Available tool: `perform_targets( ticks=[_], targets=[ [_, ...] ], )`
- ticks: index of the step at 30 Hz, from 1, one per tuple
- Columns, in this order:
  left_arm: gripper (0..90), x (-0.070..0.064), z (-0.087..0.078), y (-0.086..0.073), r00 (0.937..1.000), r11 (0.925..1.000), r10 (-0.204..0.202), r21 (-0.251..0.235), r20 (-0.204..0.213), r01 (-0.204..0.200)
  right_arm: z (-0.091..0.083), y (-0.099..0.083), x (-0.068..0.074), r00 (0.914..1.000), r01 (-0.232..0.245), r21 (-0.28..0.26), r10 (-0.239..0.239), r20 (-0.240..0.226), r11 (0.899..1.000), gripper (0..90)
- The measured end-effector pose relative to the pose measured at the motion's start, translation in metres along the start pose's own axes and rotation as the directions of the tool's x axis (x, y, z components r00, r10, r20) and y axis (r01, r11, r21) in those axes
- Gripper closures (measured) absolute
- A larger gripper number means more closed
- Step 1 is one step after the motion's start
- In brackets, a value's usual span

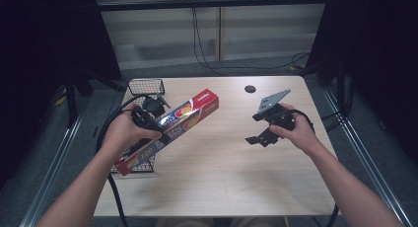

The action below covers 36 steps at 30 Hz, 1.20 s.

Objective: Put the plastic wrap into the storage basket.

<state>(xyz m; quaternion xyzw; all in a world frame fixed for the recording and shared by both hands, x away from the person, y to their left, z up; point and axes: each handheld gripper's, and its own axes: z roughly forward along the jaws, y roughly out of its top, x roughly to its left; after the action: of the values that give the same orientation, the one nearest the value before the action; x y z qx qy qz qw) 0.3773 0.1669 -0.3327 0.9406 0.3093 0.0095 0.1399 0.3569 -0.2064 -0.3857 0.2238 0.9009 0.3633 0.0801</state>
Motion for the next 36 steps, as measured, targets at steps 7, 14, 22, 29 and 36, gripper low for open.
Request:
perform_targets(
  ticks=[7, 14, 22, 29, 36],
  targets=[
    [42.7, 0.009, -0.003, -0.008, 0.9983, 0.9985, -0.055, -0.010, -0.020, 0.054, 0.002, 0.000, 0.001, 1.0000, 0.004, 0.011, -0.004, 0.003, 1.000, 7.8],
    [42.7, 0.018, -0.003, -0.017, 0.9918, 0.9927, -0.120, -0.012, -0.043, 0.120, 0.001, -0.001, 0.001, 1.0000, 0.004, 0.011, -0.004, 0.009, 1.000, 7.4],
    [42.6, 0.021, -0.003, -0.021, 0.9867, 0.9889, -0.148, -0.008, -0.066, 0.148, 0.002, -0.007, -0.001, 0.9996, -0.015, 0.005, 0.014, 0.024, 1.000, 7.4],
    [42.5, 0.022, -0.005, -0.024, 0.9793, 0.9815, -0.191, -0.025, -0.067, 0.190, 0.002, -0.011, -0.003, 0.9993, -0.027, 0.018, 0.027, 0.027, 0.999, 7.3],
    [42.5, 0.027, -0.008, -0.028, 0.9713, 0.9744, -0.225, -0.022, -0.078, 0.224, 0.002, -0.010, 0.000, 0.9993, -0.016, 0.020, 0.015, 0.033, 1.000, 7.4]
  ],
)
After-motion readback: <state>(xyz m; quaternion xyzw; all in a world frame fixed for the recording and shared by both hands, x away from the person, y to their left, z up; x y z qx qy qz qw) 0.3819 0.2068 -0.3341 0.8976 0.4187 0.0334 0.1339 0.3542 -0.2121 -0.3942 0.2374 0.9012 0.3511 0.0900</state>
